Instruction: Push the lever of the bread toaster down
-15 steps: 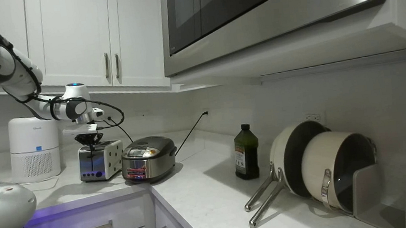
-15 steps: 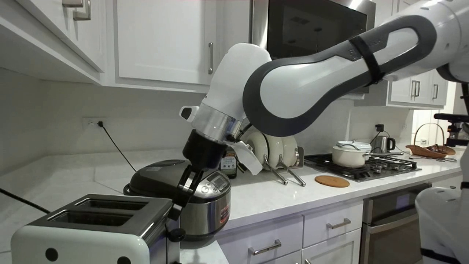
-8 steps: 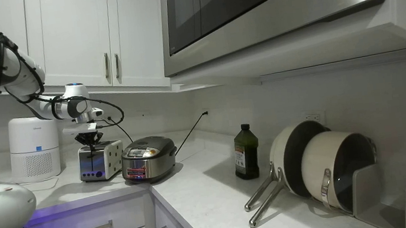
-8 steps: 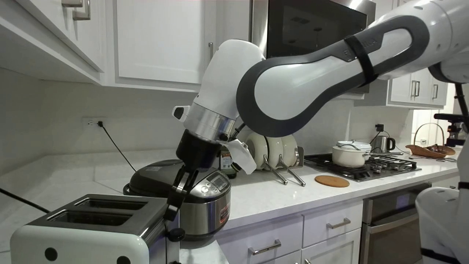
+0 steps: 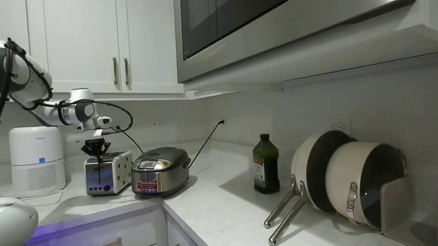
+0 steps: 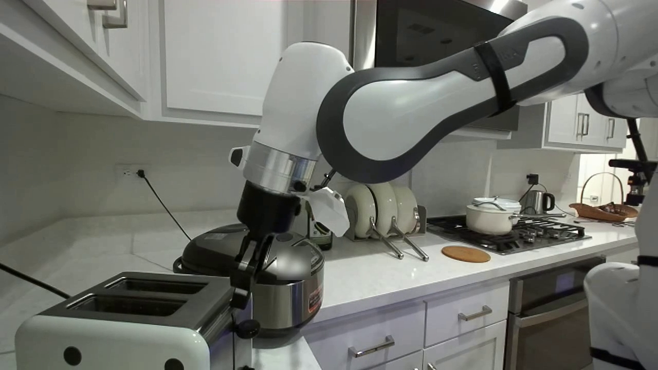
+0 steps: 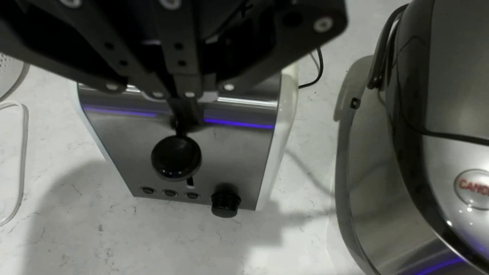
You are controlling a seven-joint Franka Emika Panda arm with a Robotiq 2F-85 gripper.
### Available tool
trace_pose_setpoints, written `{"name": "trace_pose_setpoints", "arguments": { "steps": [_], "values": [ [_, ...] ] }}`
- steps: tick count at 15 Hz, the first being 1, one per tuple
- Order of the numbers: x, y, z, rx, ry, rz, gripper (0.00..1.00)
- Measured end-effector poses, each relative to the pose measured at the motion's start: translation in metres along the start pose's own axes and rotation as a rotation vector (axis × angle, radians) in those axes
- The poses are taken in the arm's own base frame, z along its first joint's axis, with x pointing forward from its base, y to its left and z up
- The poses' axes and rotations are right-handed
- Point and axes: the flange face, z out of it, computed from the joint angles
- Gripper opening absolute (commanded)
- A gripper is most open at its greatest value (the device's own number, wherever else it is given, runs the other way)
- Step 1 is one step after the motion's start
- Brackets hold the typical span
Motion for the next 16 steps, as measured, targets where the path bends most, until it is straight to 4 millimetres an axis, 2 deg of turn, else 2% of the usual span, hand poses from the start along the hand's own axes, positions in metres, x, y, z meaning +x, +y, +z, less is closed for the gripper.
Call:
{"name": "trace_pose_setpoints", "arguments": {
  "steps": [2, 9, 16],
  "values": [
    [0.002, 0.003, 0.003, 0.003, -0.040, 0.001, 0.00],
    [-0.005, 0.019, 0.045, 0.031, -0.164, 0.025, 0.00],
    [-0.007, 0.021, 0.044, 0.030, -0.175, 0.028, 0.00]
  ]
}}
